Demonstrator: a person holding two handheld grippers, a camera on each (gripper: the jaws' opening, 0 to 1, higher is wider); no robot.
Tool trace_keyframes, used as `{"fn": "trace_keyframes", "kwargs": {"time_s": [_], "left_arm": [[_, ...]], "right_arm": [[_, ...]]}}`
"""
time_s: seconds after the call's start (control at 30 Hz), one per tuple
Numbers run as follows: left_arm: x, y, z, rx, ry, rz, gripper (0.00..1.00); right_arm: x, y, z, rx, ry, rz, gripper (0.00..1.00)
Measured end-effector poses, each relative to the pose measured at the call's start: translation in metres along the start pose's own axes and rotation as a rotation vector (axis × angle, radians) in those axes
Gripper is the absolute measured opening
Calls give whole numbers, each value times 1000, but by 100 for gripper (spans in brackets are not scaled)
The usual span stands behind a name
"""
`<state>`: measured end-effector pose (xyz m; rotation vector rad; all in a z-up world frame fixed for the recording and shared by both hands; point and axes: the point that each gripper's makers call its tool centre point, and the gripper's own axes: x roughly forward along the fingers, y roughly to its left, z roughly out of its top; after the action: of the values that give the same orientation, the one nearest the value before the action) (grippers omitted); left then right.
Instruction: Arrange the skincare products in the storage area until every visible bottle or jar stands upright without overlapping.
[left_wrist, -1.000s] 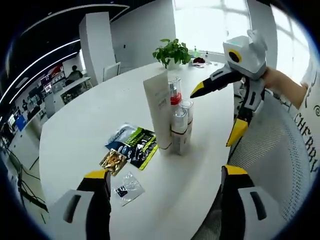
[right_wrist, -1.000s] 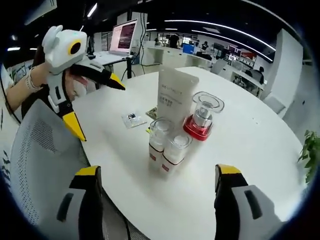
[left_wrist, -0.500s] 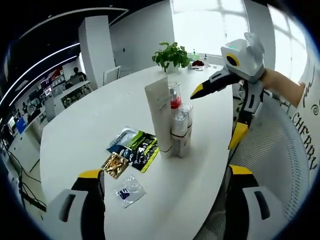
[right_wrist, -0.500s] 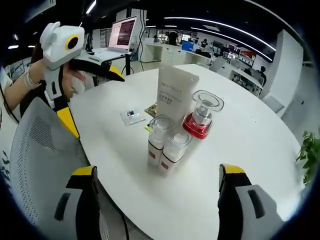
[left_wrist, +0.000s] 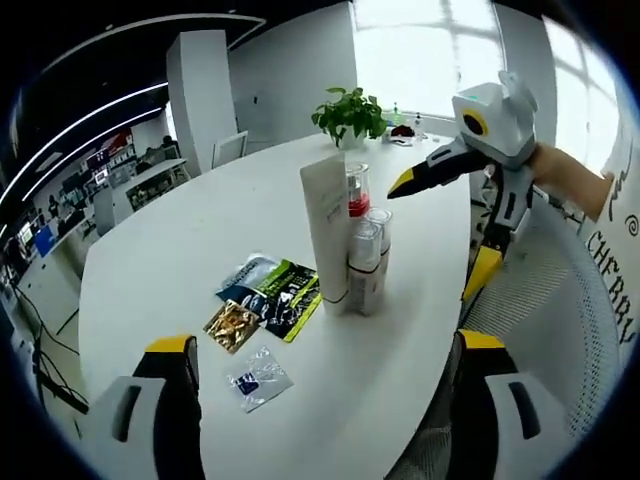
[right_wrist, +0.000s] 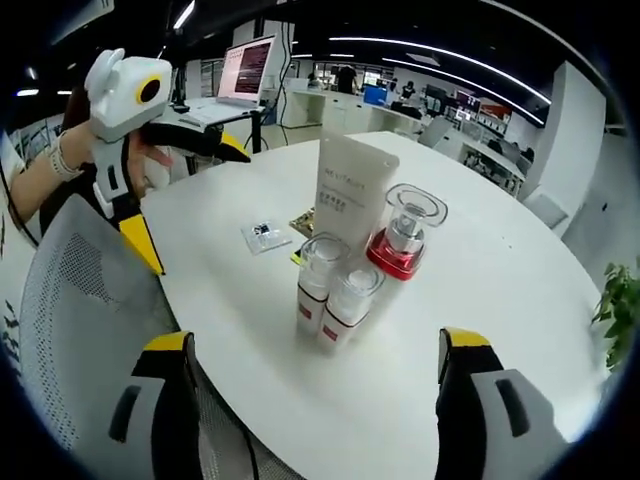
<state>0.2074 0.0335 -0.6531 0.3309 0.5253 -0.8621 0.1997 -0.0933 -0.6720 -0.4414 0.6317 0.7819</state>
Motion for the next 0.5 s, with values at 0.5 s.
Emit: {"fn": "trace_keyframes", "kwargs": {"time_s": [0.5], "left_arm": [[2,4,-4,9,13,-8,99]], "right_arm": [[0,-1,2,28,-16,12,95]]}}
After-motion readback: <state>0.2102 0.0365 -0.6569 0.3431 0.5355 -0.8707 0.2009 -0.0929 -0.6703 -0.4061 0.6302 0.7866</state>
